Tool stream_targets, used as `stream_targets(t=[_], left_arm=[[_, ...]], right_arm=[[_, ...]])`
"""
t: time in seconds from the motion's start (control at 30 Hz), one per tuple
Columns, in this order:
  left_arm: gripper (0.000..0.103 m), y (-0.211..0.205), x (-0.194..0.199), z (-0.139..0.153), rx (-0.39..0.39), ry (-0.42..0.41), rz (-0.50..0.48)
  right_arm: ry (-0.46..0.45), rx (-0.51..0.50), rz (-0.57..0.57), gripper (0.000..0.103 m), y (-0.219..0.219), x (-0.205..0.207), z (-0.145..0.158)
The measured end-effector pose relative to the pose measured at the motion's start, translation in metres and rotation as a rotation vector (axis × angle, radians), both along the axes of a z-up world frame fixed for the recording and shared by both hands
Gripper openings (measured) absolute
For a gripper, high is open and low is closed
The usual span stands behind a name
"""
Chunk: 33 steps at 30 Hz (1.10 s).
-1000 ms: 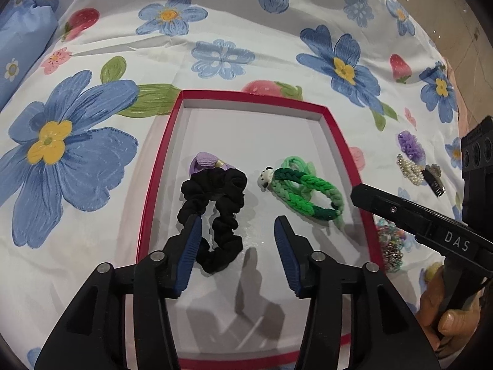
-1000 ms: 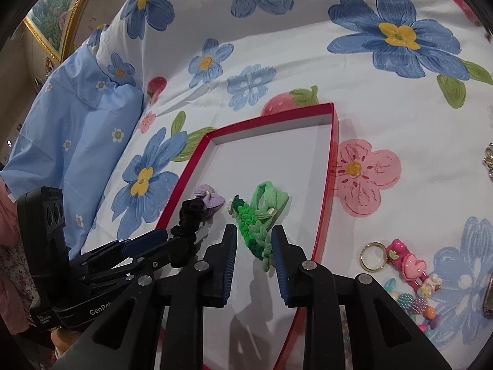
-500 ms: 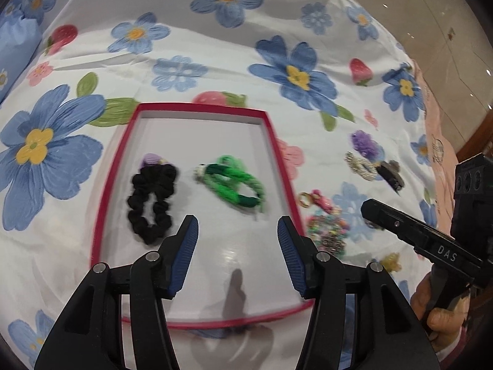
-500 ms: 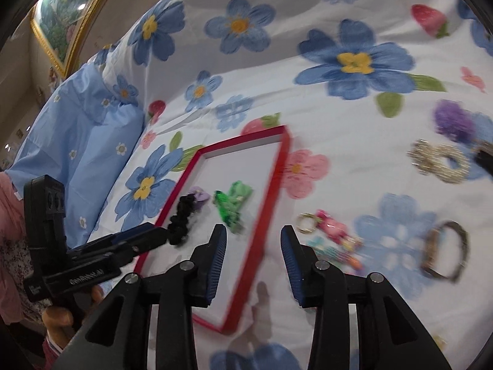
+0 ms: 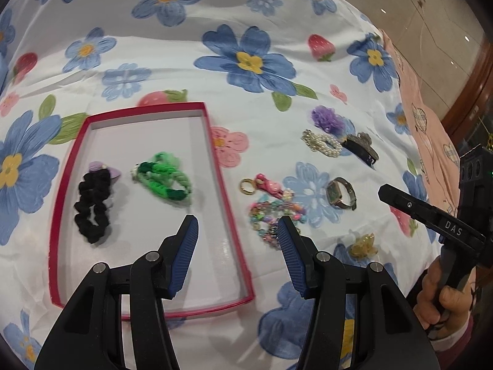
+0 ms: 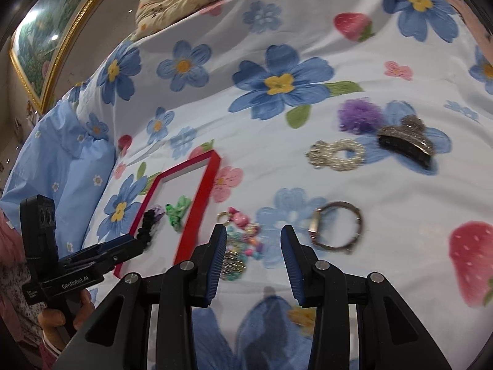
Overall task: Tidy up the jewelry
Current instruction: 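Grasp the gold ring with the left tool while the right grasps the watch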
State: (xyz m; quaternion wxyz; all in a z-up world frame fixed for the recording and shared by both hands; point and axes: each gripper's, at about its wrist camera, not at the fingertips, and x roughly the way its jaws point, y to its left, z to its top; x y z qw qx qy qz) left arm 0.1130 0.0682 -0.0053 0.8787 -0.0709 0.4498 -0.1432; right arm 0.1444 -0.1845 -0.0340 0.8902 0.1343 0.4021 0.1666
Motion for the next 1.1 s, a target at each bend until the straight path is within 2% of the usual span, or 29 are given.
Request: stream_targets(t=[0.3, 0.6, 0.93, 1.1], left_arm=[[0.053, -0.029, 0.014, -0.005, 0.051, 0.015, -0.050], [0.053, -0.064, 0.054, -0.022, 0.173, 0.036, -0.202], [0.053, -0.076, 0.089, -0.053, 0.251, 0.100, -0.269], [0.051, -0.085, 0.095, -0.063, 0.336, 0.113, -0.345]], right_arm=[[0.024, -0.017, -0.040, 0.039, -0.031, -0.001, -0.013], [0.069, -0.057, -0.018, 0.039, -0.031, 0.022, -0.031], [0.117, -0.065, -0.019, 0.039, -0.034, 0.045, -0.053], [0.130, -0.057, -0.011, 0.039, -0.034, 0.049, -0.057]])
